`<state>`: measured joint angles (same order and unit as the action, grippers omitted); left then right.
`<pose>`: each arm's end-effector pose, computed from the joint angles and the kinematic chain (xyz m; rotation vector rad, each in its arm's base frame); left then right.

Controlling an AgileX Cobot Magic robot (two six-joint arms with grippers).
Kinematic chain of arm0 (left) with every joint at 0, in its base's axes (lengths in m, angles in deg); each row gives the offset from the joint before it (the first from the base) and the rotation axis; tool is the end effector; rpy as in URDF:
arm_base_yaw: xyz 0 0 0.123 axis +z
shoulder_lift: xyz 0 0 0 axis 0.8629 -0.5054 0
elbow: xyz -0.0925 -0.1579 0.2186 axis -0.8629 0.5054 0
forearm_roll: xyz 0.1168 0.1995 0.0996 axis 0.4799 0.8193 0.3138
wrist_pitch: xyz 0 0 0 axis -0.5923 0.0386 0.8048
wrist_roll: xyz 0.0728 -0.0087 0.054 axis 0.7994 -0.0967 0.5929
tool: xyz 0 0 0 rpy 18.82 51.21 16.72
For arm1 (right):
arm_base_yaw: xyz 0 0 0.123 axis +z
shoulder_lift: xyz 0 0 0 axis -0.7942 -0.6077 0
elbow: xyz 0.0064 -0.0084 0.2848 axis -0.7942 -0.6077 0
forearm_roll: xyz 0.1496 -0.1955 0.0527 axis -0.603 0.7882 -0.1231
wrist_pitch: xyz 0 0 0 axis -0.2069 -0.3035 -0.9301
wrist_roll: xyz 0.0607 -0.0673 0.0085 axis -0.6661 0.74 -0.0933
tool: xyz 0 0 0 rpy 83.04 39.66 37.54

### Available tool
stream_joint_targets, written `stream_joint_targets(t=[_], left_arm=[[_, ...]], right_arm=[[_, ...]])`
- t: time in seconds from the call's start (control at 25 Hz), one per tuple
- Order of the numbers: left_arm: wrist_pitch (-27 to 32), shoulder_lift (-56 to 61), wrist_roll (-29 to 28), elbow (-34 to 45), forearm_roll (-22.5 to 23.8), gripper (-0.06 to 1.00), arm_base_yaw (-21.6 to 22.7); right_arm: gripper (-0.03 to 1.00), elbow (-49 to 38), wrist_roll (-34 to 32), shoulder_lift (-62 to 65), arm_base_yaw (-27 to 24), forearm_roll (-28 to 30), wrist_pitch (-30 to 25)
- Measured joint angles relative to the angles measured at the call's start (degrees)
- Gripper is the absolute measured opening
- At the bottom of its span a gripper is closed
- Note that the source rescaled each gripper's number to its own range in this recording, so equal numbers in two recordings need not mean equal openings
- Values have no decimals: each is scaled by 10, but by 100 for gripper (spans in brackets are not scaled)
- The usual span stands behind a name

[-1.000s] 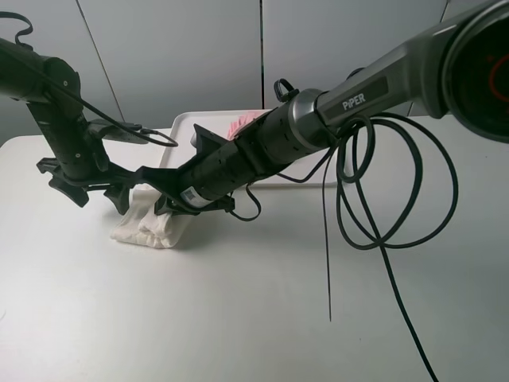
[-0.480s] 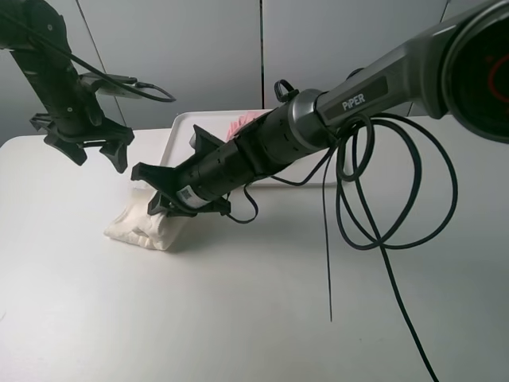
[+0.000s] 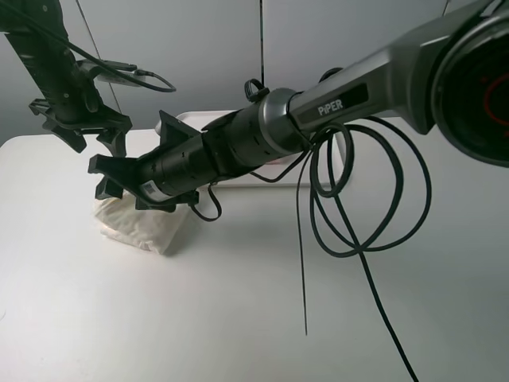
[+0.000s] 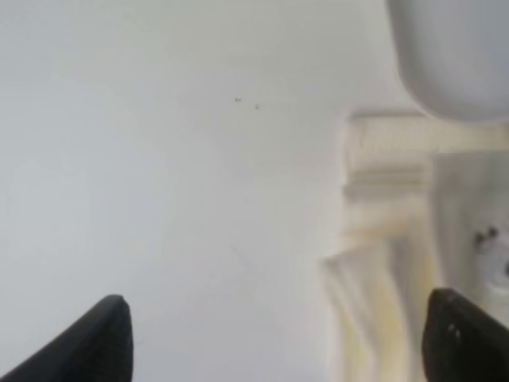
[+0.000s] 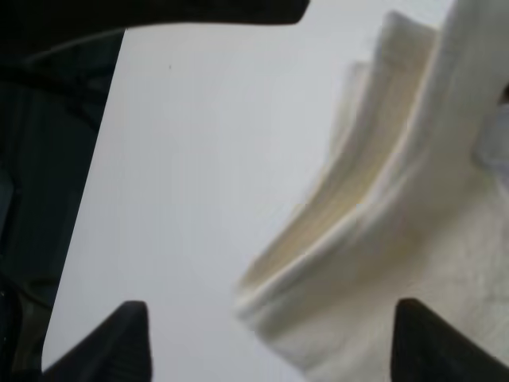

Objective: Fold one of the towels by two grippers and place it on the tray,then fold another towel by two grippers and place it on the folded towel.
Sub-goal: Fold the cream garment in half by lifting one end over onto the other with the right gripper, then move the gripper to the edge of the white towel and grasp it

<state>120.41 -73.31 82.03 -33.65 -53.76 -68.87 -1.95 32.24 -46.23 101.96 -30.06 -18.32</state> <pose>0.4079 -0.0604 0.2004 0.4086 2.9553 0.0894 0.2878 0.3900 0.1136 -0.2560 2.5192 1.2842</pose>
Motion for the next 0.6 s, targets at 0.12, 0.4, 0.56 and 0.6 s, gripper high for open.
stream_joint_targets(t=[0.12,0.4,0.56,0.6], left_arm=[[1,0,1,0,0,96,0],[1,0,11,0,0,96,0],[1,0,13,0,0,95,0],[1,0,13,0,0,95,0]], right_arm=[[81,4,4,0,2,0,2],[84,4,-54,22,-4,120,8],[84,5,-199,35,-31,244,-26],[84,5,-239,35,-39,278,-39]])
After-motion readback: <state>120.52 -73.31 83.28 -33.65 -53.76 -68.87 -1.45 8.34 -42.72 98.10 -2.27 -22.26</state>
